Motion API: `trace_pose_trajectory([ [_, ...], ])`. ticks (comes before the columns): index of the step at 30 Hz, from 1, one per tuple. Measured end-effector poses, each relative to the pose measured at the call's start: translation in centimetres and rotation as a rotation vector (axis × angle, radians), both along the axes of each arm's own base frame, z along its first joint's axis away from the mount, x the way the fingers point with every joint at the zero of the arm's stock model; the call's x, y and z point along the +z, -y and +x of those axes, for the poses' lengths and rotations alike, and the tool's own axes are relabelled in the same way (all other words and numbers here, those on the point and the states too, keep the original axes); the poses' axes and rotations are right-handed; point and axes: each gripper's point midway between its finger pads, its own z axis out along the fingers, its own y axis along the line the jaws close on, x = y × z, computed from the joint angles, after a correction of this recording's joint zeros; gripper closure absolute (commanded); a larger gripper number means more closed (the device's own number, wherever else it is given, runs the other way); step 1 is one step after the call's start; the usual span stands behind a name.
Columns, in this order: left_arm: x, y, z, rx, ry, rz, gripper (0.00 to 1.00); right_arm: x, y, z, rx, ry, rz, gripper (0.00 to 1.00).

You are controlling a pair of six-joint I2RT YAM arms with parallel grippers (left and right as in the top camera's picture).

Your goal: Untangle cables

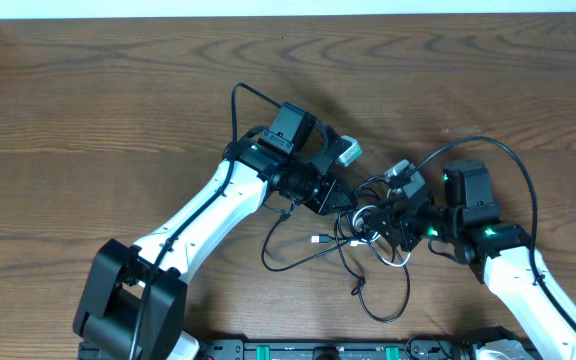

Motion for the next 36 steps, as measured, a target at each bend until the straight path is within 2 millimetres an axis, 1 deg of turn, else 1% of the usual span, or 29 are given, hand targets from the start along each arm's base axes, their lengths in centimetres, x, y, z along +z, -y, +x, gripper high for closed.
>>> trace_pose_trajectory([
  [2, 0.0, 0.0, 0.0, -0.001, -0.001, -0.002, 0.92, -0.3, 0.1, -0.4, 0.008, -0.016, -0.009, 0.76],
  [4, 0.0, 0.0, 0.0, -0.002, -0.001, -0.002, 0.92, -0.6, 0.2, -0.9, 0.016, -0.032, -0.018, 0.89],
  [5, 0.0, 0.0, 0.0, -0.003, 0.0, -0.002, 0.92, -0.7, 0.2, -1.0, 0.019, -0.036, -0.021, 0.94],
  [8, 0.0, 0.0, 0.0, -0.003, 0.002, -0.003, 0.92, -0.8, 0.2, -1.3, 0.025, -0.048, -0.022, 0.99],
  [15, 0.1, 0.1, 0.1, -0.002, 0.008, -0.004, 0.92, -0.7, 0.0, -1.7, 0.04, -0.059, -0.007, 0.99],
  [16, 0.0, 0.0, 0.1, -0.001, 0.01, -0.002, 0.92, -0.7, 0.0, -1.7, 0.04, -0.062, -0.007, 0.99],
  [19, -0.1, 0.0, 0.3, 0.004, 0.017, 0.006, 0.92, -0.8, 0.0, -2.0, 0.043, -0.073, -0.006, 0.88],
  [26, -0.1, 0.0, 0.6, 0.012, 0.029, 0.011, 0.92, -0.9, 0.0, -2.4, 0.047, -0.094, -0.004, 0.68],
  [28, 0.0, 0.1, 0.8, 0.017, 0.037, 0.003, 0.92, -0.9, 0.0, -2.4, 0.051, -0.092, -0.005, 0.65],
  [31, 0.2, 0.4, 1.1, 0.027, 0.038, -0.01, 0.92, -0.9, 0.0, -2.4, 0.058, -0.085, -0.008, 0.63],
  [36, 0.9, 0.9, 0.9, 0.009, 0.03, -0.055, 0.92, -0.9, 0.0, -2.4, 0.072, -0.068, -0.013, 0.57],
])
